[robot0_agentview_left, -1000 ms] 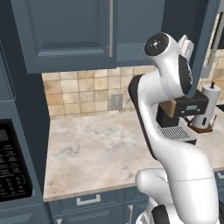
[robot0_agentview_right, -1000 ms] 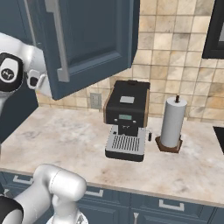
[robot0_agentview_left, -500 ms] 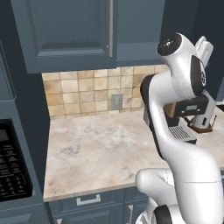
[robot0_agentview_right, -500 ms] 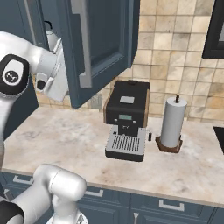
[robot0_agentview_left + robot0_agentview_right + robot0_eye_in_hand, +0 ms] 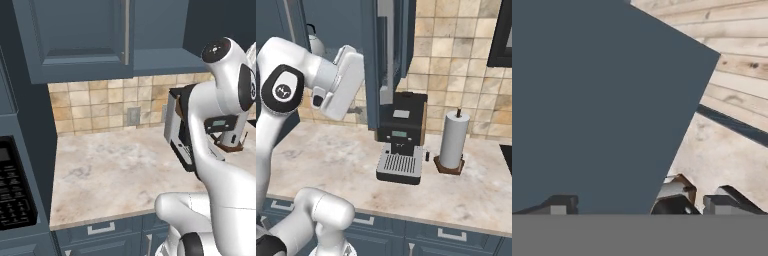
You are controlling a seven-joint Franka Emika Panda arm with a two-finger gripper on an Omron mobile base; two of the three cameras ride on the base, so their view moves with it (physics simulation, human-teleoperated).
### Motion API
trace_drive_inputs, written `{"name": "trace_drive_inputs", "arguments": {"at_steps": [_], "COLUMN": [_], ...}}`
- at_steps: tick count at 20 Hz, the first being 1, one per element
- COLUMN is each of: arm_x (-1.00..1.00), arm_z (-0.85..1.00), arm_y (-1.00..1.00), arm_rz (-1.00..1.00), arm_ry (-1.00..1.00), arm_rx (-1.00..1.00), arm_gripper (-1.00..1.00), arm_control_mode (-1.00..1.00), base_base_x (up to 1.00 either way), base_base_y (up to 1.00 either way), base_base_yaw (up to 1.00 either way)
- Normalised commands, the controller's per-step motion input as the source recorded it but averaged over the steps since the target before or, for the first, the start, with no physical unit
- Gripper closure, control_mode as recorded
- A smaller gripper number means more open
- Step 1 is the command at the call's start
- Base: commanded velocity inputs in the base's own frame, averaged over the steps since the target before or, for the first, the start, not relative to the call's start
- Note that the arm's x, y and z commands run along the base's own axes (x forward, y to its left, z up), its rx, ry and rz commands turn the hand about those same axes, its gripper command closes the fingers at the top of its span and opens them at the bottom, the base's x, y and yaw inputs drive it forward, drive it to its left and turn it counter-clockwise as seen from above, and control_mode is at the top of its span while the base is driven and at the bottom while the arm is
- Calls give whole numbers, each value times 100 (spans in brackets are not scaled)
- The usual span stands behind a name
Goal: Open the cabinet, pick the kettle from the cabinet, and place it in the sink.
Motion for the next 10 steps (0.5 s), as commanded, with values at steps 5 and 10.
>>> {"name": "trace_drive_inputs", "arguments": {"at_steps": [5, 10], "arm_x": [-19, -14], "arm_z": [0, 0], "arm_y": [-48, -26], "arm_rz": [-2, 0], "arm_ry": [0, 0], "arm_rx": [0, 0], "arm_gripper": [-100, -100], "arm_control_mode": [-100, -100], "base_base_x": [0, 0], "base_base_y": [0, 0], "base_base_yaw": [0, 0]}}
